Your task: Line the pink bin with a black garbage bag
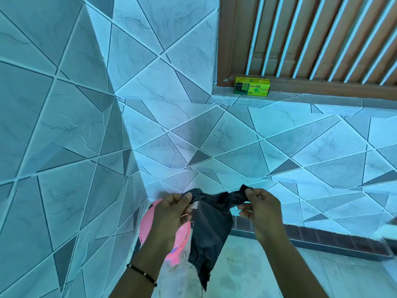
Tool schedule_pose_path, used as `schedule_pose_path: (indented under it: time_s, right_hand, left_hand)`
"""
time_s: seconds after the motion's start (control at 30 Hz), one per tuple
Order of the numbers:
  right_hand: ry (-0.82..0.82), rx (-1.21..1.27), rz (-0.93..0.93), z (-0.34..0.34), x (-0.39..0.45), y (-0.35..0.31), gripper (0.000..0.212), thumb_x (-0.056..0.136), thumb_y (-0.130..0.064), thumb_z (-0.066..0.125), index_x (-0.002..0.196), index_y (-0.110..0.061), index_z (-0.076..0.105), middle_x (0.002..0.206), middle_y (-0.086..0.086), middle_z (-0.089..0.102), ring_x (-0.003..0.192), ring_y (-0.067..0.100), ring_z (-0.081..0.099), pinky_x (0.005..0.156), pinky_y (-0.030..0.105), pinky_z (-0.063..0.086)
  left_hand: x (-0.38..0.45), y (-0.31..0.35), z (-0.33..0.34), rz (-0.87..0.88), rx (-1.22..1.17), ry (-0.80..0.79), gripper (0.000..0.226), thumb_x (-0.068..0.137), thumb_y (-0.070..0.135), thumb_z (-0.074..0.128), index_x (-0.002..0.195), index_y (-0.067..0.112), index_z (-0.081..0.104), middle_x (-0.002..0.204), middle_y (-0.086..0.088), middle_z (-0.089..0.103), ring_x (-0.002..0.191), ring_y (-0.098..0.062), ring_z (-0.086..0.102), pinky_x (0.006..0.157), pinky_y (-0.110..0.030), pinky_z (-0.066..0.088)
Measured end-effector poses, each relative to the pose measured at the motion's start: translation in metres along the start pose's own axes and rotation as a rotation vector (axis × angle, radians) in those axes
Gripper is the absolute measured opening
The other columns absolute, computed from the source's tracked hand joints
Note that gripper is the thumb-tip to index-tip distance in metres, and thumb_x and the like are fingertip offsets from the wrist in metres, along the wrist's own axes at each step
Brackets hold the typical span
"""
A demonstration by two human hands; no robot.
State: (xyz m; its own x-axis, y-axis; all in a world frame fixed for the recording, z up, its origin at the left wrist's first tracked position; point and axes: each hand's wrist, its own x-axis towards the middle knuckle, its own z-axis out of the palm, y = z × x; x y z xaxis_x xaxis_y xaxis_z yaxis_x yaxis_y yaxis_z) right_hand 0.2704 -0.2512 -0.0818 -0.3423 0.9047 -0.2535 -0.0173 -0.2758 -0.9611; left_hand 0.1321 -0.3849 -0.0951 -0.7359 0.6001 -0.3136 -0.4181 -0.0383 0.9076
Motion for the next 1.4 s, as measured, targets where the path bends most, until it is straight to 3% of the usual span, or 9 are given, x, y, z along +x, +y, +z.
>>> schedule_pose_path:
  time_s: [0.23, 0.33, 0.43, 0.57, 0.7, 0.97, 1.1, 1.23, 1.4]
  right_hand:
    - [0.095, 0.279, -0.079, 0.004, -0.003, 0.001, 0.016, 0.092, -0.005, 0.054, 0.076, -0.008, 0.053, 0.066, 0.006, 0.059, 0.047, 0.014, 0.064, 0.047, 0.023, 0.053]
    - [0.023, 0.286, -0.092, 0.008, -0.005, -0.002, 0.015, 0.091, -0.003, 0.054, 0.076, -0.006, 0.054, 0.056, 0.001, 0.063, 0.047, 0.014, 0.062, 0.05, 0.024, 0.056]
    - [-0.041, 0.207, -0.103, 0.013, -0.01, -0.003, 0.012, 0.091, 0.0, 0.054, 0.079, -0.004, 0.055, 0.055, 0.0, 0.064, 0.045, 0.012, 0.06, 0.05, 0.023, 0.055]
    - [-0.073, 0.132, -0.116, 0.019, -0.015, -0.004, 0.005, 0.09, 0.002, 0.054, 0.085, 0.003, 0.056, 0.059, 0.007, 0.063, 0.043, 0.012, 0.059, 0.047, 0.02, 0.052]
    - [-0.104, 0.043, -0.142, 0.018, -0.016, -0.004, 0.007, 0.087, 0.002, 0.057, 0.081, 0.0, 0.059, 0.053, 0.002, 0.064, 0.046, 0.013, 0.058, 0.047, 0.021, 0.05]
    - [-0.228, -0.07, -0.137, 0.013, -0.011, -0.003, 0.014, 0.086, 0.004, 0.057, 0.088, -0.008, 0.064, 0.072, 0.007, 0.073, 0.066, 0.02, 0.065, 0.067, 0.03, 0.055]
    - [-0.305, -0.485, -0.276, 0.009, -0.007, 0.0, 0.017, 0.085, -0.021, 0.066, 0.095, -0.032, 0.058, 0.098, -0.008, 0.068, 0.093, 0.005, 0.062, 0.081, 0.026, 0.049]
    - [-0.334, -0.712, -0.423, 0.009, -0.011, 0.001, 0.017, 0.077, -0.036, 0.072, 0.085, -0.036, 0.057, 0.096, -0.017, 0.06, 0.092, 0.0, 0.054, 0.069, 0.017, 0.039]
    - [-0.33, -0.615, -0.43, 0.009, -0.009, -0.001, 0.016, 0.076, -0.02, 0.073, 0.068, -0.027, 0.061, 0.069, -0.015, 0.063, 0.068, 0.003, 0.056, 0.057, 0.008, 0.039]
  left_hand:
    - [0.002, -0.015, -0.019, -0.038, 0.21, 0.072, 0.013, 0.085, 0.012, 0.065, 0.073, 0.009, 0.061, 0.057, 0.0, 0.062, 0.058, -0.015, 0.055, 0.054, -0.024, 0.047]
    - [0.002, -0.024, -0.019, 0.039, 0.583, 0.111, 0.012, 0.083, 0.019, 0.067, 0.089, 0.012, 0.059, 0.087, 0.0, 0.062, 0.092, -0.026, 0.059, 0.081, -0.039, 0.051]
    - [-0.006, -0.014, -0.004, 0.292, 0.8, 0.158, 0.038, 0.081, 0.031, 0.068, 0.114, 0.024, 0.051, 0.111, 0.01, 0.047, 0.107, -0.012, 0.045, 0.099, -0.033, 0.039]
    - [-0.018, 0.0, 0.023, 0.386, 0.742, -0.203, 0.006, 0.083, 0.031, 0.067, 0.085, 0.035, 0.062, 0.087, 0.016, 0.067, 0.081, 0.006, 0.061, 0.072, -0.007, 0.045]
    - [-0.021, -0.011, 0.035, 0.358, 0.802, -0.356, 0.036, 0.072, 0.056, 0.064, 0.083, 0.021, 0.069, 0.076, 0.004, 0.072, 0.071, -0.007, 0.066, 0.07, -0.025, 0.054]
    - [-0.015, -0.02, 0.041, 0.375, 0.785, -0.317, 0.032, 0.082, 0.025, 0.065, 0.056, 0.014, 0.049, 0.049, 0.007, 0.043, 0.05, -0.006, 0.036, 0.054, -0.023, 0.03]
    - [-0.01, -0.014, 0.039, 0.323, 0.622, -0.212, 0.037, 0.085, 0.022, 0.064, 0.055, 0.011, 0.046, 0.049, 0.007, 0.039, 0.053, -0.012, 0.033, 0.054, -0.025, 0.027]
    - [-0.004, -0.01, 0.039, 0.139, 0.361, -0.149, 0.038, 0.081, 0.021, 0.07, 0.052, 0.018, 0.046, 0.058, -0.008, 0.043, 0.058, -0.017, 0.037, 0.053, -0.024, 0.032]
    - [-0.006, -0.007, 0.038, -0.092, 0.083, -0.265, 0.017, 0.084, 0.017, 0.066, 0.07, 0.007, 0.063, 0.073, -0.012, 0.068, 0.067, -0.021, 0.065, 0.067, -0.031, 0.055]
